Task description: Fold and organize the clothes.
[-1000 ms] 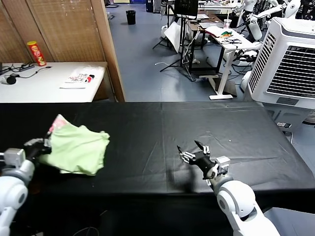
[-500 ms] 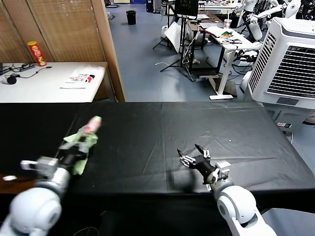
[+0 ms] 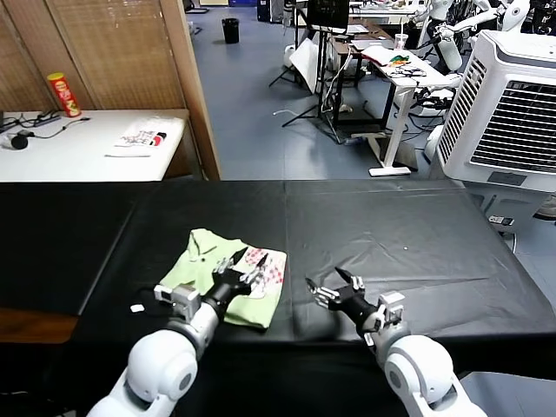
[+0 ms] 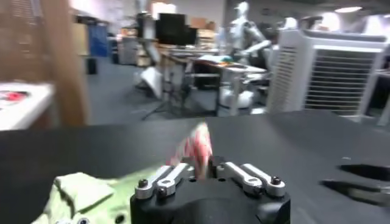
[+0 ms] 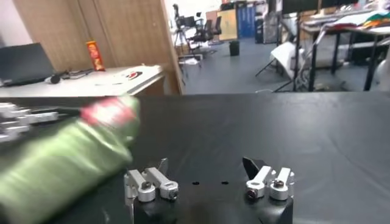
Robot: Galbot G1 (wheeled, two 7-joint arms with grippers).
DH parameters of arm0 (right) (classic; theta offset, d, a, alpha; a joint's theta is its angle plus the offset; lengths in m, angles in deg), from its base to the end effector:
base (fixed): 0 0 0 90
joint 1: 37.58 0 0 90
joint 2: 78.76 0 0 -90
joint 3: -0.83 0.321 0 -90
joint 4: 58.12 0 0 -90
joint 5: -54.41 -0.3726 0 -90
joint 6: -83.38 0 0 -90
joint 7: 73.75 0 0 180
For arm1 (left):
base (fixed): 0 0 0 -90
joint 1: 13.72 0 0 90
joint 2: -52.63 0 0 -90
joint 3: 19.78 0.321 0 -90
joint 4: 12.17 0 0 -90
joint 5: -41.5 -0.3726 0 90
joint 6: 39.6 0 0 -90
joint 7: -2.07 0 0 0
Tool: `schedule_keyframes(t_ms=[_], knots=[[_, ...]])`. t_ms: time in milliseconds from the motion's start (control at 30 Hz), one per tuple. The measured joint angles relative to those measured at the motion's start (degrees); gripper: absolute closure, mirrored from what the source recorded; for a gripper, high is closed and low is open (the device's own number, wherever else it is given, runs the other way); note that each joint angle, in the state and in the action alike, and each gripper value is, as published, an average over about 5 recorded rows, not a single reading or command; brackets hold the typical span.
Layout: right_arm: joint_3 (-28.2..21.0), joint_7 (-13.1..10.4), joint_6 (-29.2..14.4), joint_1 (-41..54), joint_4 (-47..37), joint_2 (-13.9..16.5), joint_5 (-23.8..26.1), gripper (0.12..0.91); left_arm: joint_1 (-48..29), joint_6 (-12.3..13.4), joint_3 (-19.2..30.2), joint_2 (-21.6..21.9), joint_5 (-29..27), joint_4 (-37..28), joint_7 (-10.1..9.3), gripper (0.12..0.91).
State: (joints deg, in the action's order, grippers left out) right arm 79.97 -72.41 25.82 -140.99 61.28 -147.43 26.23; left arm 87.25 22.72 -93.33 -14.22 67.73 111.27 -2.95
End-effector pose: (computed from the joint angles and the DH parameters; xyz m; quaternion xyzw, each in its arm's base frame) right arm 0.2751 0.0067 -0.2207 0.2110 -0.9560 -0.0515 0.1973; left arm 0.2659 -0.0355 -0.1951 -0.2082 -0.9698 0.0251 0.1243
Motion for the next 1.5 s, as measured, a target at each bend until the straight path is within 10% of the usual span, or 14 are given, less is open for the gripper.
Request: schedule_keyframes(t_ms=[200, 500, 867, 1200, 1500], knots=[[-1.5, -3.0, 1.8, 2.1, -1.7, -1.0, -5.2, 0.227, 0.4, 1.9, -1.0, 0.5, -0.7, -0.1, 0.71, 0.246], [-4.6, -7.7, 1.7, 8.5, -9.2, -5.9, -12.1, 0.237, 3.4, 3.6, -4.2, 2.1, -1.8, 0.3, 0.26, 0.232], [-6.1, -9.1, 1.6, 14.6, -18.5, -10.2, -15.8, 0.516, 7.9, 4.8, -7.5, 1.9, -1.9, 1.9, -0.72, 0.232], [-7.5, -8.6, 1.7, 18.5, -24.4, -12.4, -16.1, 0.575, 10.8, 5.3, -9.9, 1.7, -2.2, 3.0, -0.76, 0.232], [-7.4, -7.2, 1.6, 21.3, -27.5, -12.1, -15.3, 0.899, 11.6, 5.6, -10.8, 0.9, -2.4, 3.1, -0.77, 0.232]])
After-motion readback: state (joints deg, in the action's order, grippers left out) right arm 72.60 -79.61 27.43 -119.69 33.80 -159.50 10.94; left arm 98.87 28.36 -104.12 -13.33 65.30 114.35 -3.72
